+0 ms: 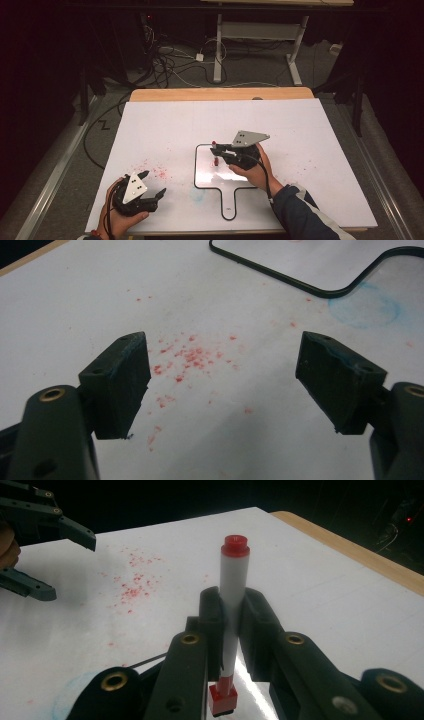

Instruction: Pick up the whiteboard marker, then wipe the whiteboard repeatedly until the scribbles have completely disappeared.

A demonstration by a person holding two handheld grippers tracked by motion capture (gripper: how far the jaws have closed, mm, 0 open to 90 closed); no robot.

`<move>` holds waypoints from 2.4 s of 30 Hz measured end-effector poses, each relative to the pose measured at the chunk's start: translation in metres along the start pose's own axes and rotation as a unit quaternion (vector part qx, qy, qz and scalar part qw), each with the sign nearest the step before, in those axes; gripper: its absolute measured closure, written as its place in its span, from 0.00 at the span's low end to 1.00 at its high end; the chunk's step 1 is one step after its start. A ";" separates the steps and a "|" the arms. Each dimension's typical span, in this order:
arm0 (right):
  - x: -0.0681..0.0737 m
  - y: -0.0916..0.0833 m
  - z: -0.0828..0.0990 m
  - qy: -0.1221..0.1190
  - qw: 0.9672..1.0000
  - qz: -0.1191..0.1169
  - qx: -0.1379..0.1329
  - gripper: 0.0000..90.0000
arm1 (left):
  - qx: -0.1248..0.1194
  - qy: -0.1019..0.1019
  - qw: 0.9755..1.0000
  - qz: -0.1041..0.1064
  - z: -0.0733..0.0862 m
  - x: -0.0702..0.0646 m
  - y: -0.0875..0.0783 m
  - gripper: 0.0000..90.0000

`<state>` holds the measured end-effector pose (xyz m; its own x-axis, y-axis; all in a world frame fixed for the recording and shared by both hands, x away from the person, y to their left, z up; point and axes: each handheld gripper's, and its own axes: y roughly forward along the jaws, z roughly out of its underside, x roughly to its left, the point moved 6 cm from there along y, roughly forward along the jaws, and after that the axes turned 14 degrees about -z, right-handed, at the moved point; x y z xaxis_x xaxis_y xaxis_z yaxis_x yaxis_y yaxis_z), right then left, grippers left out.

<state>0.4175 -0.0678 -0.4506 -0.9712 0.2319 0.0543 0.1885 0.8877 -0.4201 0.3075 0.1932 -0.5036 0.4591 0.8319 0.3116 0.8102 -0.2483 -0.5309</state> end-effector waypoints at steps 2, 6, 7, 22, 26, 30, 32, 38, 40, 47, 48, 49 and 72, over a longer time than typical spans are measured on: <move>0.001 0.002 -0.001 -0.003 1.000 -0.003 0.002 0.91 | 0.001 -0.001 1.000 -0.001 0.001 0.000 -0.001 0.23; 0.001 0.005 -0.001 -0.006 1.000 -0.010 0.006 0.91 | 0.004 0.002 1.000 -0.002 0.003 0.000 -0.004 0.23; 0.001 0.005 -0.001 -0.006 1.000 -0.010 0.006 0.91 | 0.005 0.002 1.000 -0.003 0.003 0.000 -0.004 0.23; -0.004 0.020 0.004 -0.017 0.999 -0.026 0.025 0.91 | 0.017 0.007 1.000 -0.002 0.007 -0.001 -0.004 0.23; -0.005 0.022 0.004 -0.018 0.999 -0.025 0.018 0.91 | 0.015 0.011 1.000 -0.001 0.005 -0.003 -0.003 0.23; -0.003 0.023 0.004 -0.019 0.999 -0.028 0.018 0.91 | 0.020 0.016 1.000 0.001 0.007 -0.005 -0.003 0.23; -0.003 0.025 0.004 -0.022 0.999 -0.028 0.017 0.91 | 0.019 0.014 1.000 0.000 0.007 -0.004 -0.003 0.23; -0.007 0.017 0.006 -0.031 0.999 -0.010 0.036 0.91 | 0.020 0.018 1.000 -0.001 0.007 -0.005 -0.005 0.23; -0.012 0.010 0.007 -0.026 0.999 0.003 0.041 0.91 | 0.020 0.019 1.000 -0.001 0.008 -0.005 -0.006 0.23; -0.006 0.018 0.007 -0.036 0.999 -0.004 0.031 0.91 | 0.020 0.018 1.000 0.000 0.008 -0.005 -0.007 0.23; -0.003 0.022 0.006 -0.039 0.999 -0.009 0.028 0.91 | 0.020 0.019 1.000 0.000 0.008 -0.005 -0.007 0.23; 0.000 0.025 0.005 -0.043 0.999 -0.015 0.026 0.91 | 0.019 0.020 1.000 0.000 0.008 -0.006 -0.007 0.23; -0.017 -0.014 0.022 -0.075 0.995 0.044 0.039 0.91 | 0.020 0.024 0.999 0.007 0.007 -0.007 -0.006 0.23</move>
<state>0.4279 -0.0934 -0.4658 -0.9635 0.2400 -0.1189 0.2672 0.8317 -0.4867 0.2965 0.1924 -0.5083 0.4875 0.8036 0.3414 0.7894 -0.2385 -0.5657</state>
